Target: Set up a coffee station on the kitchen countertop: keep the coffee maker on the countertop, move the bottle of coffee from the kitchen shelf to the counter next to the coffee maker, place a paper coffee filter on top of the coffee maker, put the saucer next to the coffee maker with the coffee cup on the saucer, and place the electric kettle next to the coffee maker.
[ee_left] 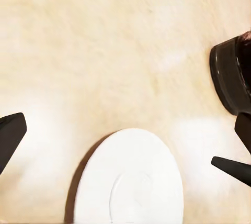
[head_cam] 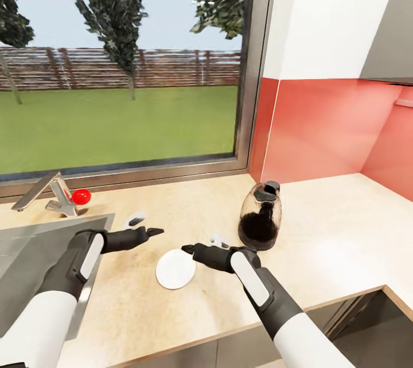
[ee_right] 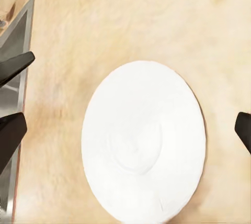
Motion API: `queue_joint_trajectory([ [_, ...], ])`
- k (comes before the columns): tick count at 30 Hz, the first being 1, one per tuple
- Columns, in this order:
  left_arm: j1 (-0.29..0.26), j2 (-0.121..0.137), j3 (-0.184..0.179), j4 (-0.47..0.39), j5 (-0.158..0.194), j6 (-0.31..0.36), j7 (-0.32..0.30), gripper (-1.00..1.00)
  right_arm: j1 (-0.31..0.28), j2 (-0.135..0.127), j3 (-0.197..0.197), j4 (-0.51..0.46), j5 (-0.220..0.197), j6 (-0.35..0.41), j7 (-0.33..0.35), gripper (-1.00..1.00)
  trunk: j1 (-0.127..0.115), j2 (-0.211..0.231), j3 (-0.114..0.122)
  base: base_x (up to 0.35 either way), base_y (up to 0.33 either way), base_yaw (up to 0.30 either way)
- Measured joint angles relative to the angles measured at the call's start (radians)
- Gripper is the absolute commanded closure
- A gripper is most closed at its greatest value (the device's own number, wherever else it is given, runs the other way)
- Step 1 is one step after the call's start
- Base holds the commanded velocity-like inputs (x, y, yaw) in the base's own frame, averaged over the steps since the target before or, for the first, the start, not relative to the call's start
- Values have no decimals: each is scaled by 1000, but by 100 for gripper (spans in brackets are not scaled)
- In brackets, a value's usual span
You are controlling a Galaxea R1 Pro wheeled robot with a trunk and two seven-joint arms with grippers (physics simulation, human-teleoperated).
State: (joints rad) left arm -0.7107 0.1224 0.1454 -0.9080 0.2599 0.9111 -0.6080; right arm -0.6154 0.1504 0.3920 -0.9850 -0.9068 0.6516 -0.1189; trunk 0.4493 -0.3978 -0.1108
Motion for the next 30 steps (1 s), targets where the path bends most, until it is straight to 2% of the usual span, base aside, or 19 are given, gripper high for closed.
queue_joint_trajectory([
  [8, 22, 19, 2, 28, 10, 2, -5, -100, 15, 3, 0, 0, 0, 0, 0, -100, 0, 0, 0, 0, 0, 0],
  [12, 31, 23, 26, 33, 14, 2, -16, -100, 19, 2, 0, -1, 0, 0, 0, -100, 0, 0, 0, 0, 0, 0],
  [14, 34, 26, 43, 35, 10, 6, -68, -100, 24, 2, -2, 0, 0, 0, 0, -100, 0, 0, 0, 0, 0, 0],
  [18, 36, 27, 44, 36, 8, 8, -93, -100, 27, 2, -2, -1, 0, 0, 0, -100, 0, 0, 0, -78, 0, 0],
  [22, 37, 26, 42, 37, 8, 8, -94, -100, 27, 2, -2, -3, 0, 0, 0, -100, 0, 0, 0, -198, 0, 0],
  [30, 43, 24, 40, 38, 8, 7, -95, -100, 27, 2, -1, -2, 0, 0, 0, -100, 0, 0, 0, -31, 0, 0],
])
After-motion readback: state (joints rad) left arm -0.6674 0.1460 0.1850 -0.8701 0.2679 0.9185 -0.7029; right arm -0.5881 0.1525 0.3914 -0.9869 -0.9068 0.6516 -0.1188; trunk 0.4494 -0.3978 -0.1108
